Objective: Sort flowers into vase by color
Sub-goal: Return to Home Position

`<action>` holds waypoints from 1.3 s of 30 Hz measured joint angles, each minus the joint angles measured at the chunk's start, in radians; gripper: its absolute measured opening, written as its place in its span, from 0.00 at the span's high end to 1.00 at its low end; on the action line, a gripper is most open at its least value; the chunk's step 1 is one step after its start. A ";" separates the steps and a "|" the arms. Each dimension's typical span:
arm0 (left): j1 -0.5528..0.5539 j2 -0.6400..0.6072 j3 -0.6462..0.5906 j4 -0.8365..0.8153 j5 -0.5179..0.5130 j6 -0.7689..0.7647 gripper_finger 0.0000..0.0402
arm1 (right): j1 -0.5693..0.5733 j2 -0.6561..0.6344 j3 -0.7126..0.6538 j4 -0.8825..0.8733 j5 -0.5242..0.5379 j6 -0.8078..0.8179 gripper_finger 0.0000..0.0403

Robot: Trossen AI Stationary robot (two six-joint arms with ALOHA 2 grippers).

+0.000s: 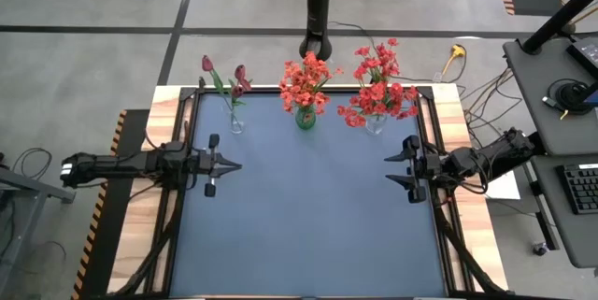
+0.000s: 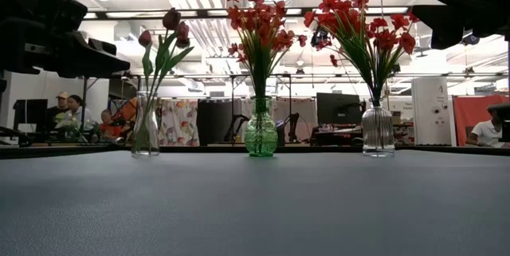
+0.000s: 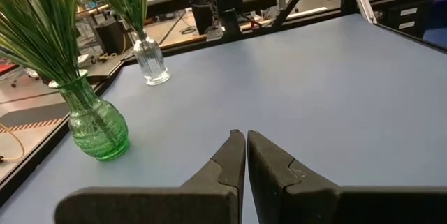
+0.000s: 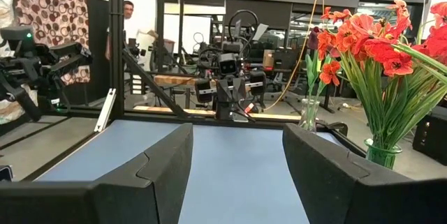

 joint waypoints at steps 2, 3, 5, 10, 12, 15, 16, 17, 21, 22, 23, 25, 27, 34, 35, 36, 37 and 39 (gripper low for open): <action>0.000 0.004 0.000 0.000 0.000 0.000 1.00 | 0.000 0.000 0.000 0.000 0.000 0.000 0.47; 0.000 0.005 0.000 0.000 0.000 0.000 1.00 | 0.000 0.000 0.000 0.000 0.000 0.000 0.47; 0.000 0.009 0.000 0.000 0.000 0.000 1.00 | 0.000 0.000 0.000 0.000 0.000 0.000 0.47; 0.000 0.016 0.000 0.000 0.000 0.000 1.00 | 0.000 0.000 0.000 0.000 0.000 0.000 0.47; 0.000 0.017 0.000 0.000 0.000 0.000 1.00 | 0.000 0.000 0.000 0.000 0.000 0.000 0.47; 0.000 0.017 0.000 0.000 0.000 0.000 1.00 | 0.000 0.000 0.000 0.000 0.000 0.000 0.47; 0.000 0.017 0.000 0.000 0.000 0.000 1.00 | 0.000 0.000 0.000 0.000 0.000 0.000 0.47; 0.000 0.017 0.000 0.000 0.000 0.000 1.00 | 0.000 0.000 0.000 0.000 0.000 0.000 0.47; 0.000 0.016 0.000 0.000 0.000 0.000 1.00 | 0.000 0.000 0.000 0.000 0.000 0.000 0.47; 0.000 0.017 0.000 0.000 0.000 0.000 1.00 | 0.000 0.000 0.000 0.000 0.000 0.000 0.47; 0.000 0.016 0.000 0.000 0.000 0.000 1.00 | 0.000 0.000 0.000 0.000 0.000 0.000 0.47; 0.000 0.016 0.000 0.000 0.000 0.000 1.00 | 0.000 0.000 0.000 0.000 0.000 0.000 0.47; 0.000 0.016 0.000 0.000 0.000 0.000 1.00 | 0.000 0.000 0.000 0.000 0.000 0.000 0.47; 0.000 0.016 0.000 0.000 0.000 0.000 1.00 | 0.000 0.000 0.000 0.000 0.000 0.000 0.47; 0.000 0.016 0.000 0.000 0.000 0.000 1.00 | 0.000 0.000 0.000 0.000 0.000 0.000 0.47; 0.000 0.016 0.000 0.000 0.000 0.000 1.00 | 0.000 0.000 0.000 0.000 0.000 0.000 0.47; 0.000 0.016 0.000 0.000 0.000 0.000 1.00 | 0.000 0.000 0.000 0.000 0.000 0.000 0.47; 0.000 0.016 0.000 0.000 0.000 0.000 1.00 | 0.000 0.000 0.000 0.000 0.000 0.000 0.47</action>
